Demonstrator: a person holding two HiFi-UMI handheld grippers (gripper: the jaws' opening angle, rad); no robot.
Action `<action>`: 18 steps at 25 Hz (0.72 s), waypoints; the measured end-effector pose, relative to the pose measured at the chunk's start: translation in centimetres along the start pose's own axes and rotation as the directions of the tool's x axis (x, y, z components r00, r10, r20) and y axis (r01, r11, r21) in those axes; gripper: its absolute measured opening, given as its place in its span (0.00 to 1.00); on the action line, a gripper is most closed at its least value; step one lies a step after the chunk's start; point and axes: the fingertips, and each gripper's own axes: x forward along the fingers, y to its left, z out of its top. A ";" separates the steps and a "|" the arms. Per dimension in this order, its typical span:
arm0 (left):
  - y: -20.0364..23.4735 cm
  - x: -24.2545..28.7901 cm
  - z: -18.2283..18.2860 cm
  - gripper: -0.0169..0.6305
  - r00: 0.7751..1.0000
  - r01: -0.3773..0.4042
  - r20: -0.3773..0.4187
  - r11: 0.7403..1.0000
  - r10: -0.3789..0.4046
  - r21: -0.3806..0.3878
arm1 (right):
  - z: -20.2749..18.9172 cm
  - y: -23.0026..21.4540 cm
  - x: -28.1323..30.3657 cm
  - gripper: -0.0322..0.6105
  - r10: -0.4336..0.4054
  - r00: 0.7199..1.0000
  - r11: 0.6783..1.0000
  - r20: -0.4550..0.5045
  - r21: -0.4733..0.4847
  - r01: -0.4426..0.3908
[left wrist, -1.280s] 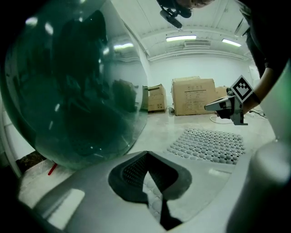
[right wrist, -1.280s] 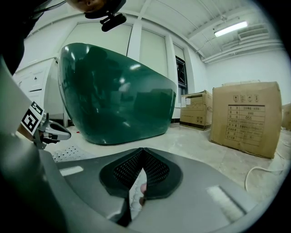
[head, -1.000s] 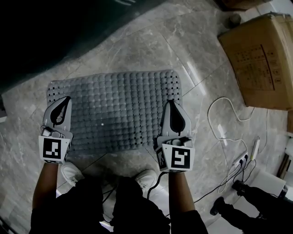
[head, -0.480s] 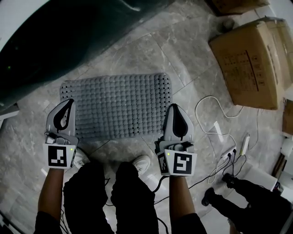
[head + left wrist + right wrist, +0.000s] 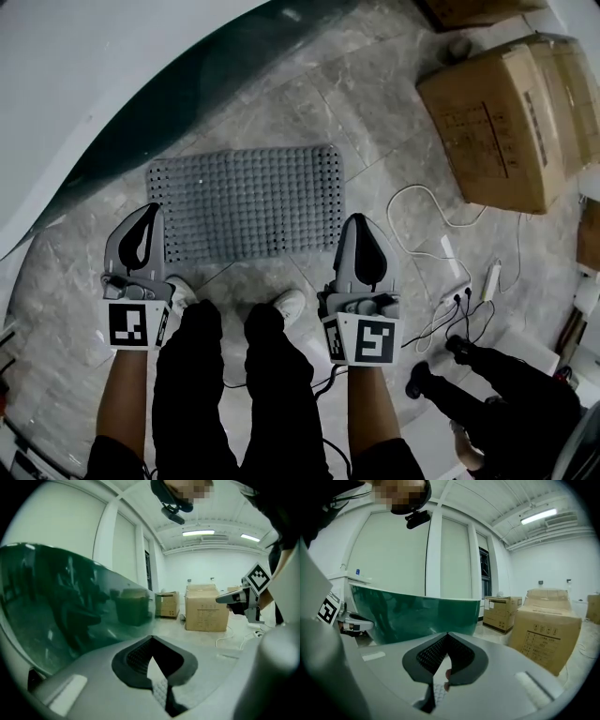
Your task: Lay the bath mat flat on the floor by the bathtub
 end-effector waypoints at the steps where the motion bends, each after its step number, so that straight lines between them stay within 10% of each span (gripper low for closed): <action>1: 0.2 -0.4 1.0 0.03 1.000 -0.013 -0.001 1.000 0.013 -0.024 | 1.2 0.1 -0.4 0.09 0.003 1.000 1.000 0.013 0.000 -0.003; 18: -2.0 -6.4 19.3 0.03 1.000 0.005 0.017 0.998 -0.004 -0.059 | 19.3 2.2 -7.0 0.09 0.050 0.995 0.999 0.083 -0.018 -0.049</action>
